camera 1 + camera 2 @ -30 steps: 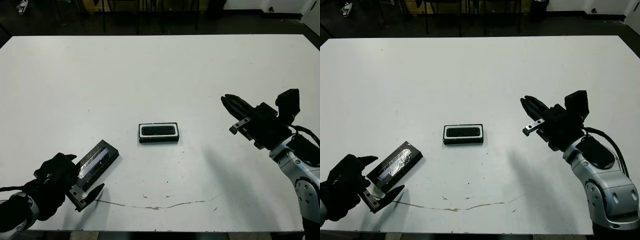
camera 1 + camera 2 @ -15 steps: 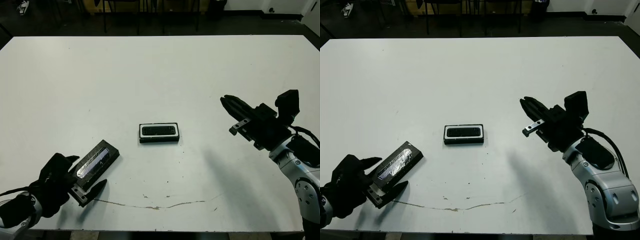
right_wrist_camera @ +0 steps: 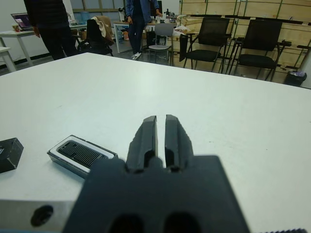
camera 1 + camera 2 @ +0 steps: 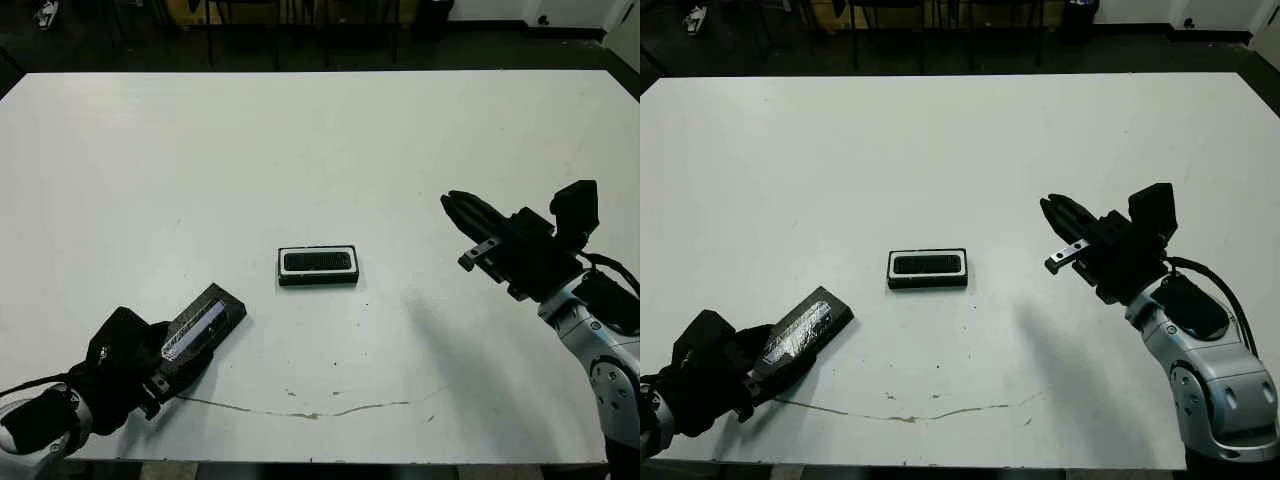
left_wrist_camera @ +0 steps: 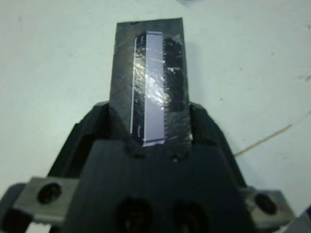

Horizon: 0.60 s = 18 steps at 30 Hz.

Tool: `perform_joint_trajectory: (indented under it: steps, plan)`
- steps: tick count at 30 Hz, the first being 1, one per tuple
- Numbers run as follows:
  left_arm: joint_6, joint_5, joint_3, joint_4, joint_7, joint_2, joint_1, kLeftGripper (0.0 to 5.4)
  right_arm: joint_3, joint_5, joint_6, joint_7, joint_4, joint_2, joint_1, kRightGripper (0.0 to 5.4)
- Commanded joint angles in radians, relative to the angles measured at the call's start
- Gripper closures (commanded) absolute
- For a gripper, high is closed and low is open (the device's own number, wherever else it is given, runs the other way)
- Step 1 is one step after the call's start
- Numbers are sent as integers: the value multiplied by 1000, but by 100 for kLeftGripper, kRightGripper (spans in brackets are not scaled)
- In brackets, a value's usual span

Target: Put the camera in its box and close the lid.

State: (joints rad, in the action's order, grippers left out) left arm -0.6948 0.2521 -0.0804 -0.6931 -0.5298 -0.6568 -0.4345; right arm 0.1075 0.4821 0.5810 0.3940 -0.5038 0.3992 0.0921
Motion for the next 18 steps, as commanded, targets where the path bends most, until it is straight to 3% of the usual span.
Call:
perform_joint_trajectory:
  steps: [1,6,11,14,18]
  plan:
    - [-19,-26,13,-8,0,-31,-3,264,-2,-8,0,-4,6,0,-17,540]
    - [-34,-26,-36,-51,7,-45,54,264,-20,-28,0,-22,-4,-9,-28,540]
    - [83,50,-113,67,-64,-33,246,264,-44,-14,-22,-32,18,-74,-43,540]
    - [212,40,-96,210,-167,-94,410,264,-71,-29,-55,-30,42,-104,-48,540]
    - [305,16,16,439,-333,-152,666,264,-87,-19,-45,-39,67,-135,-37,540]
